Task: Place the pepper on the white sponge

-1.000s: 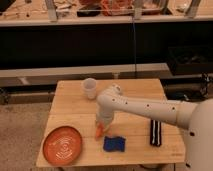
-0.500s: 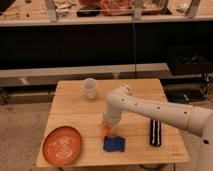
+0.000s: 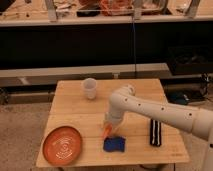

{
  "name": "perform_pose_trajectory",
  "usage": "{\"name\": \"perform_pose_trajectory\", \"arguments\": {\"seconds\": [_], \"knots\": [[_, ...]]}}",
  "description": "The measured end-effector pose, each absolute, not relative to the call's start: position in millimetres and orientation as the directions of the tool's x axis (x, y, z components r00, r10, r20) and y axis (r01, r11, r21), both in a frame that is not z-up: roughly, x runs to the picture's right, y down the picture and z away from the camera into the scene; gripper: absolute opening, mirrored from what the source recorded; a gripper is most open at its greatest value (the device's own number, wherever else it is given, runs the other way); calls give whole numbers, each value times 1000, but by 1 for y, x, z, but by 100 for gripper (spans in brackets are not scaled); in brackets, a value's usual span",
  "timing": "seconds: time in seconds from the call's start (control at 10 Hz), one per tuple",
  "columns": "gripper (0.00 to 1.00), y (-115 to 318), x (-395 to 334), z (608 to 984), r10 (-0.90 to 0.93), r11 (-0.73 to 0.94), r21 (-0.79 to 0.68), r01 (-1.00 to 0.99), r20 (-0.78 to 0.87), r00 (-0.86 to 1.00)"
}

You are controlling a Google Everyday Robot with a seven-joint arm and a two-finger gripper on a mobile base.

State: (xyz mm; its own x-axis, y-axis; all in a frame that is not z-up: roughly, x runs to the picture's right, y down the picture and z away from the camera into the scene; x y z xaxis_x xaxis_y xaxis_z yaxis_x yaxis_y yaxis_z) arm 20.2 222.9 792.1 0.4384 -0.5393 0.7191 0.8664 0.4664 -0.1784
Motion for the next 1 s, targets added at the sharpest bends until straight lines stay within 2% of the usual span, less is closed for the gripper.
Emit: {"name": "perform_pose_trajectory", "arguments": {"seconds": [0.1,0.5,0.6,0.9,1.0], "knots": [[24,224,22,791,-535,470,-179,864,721,440],[41,222,29,784,-534,460,-170,871,731,425],[41,222,32,784,-527,465,-172,869,734,427],[30,221,34,780,-528,454,-161,876,743,410],[20,223,35,778,-526,452,-160,878,747,406]]}}
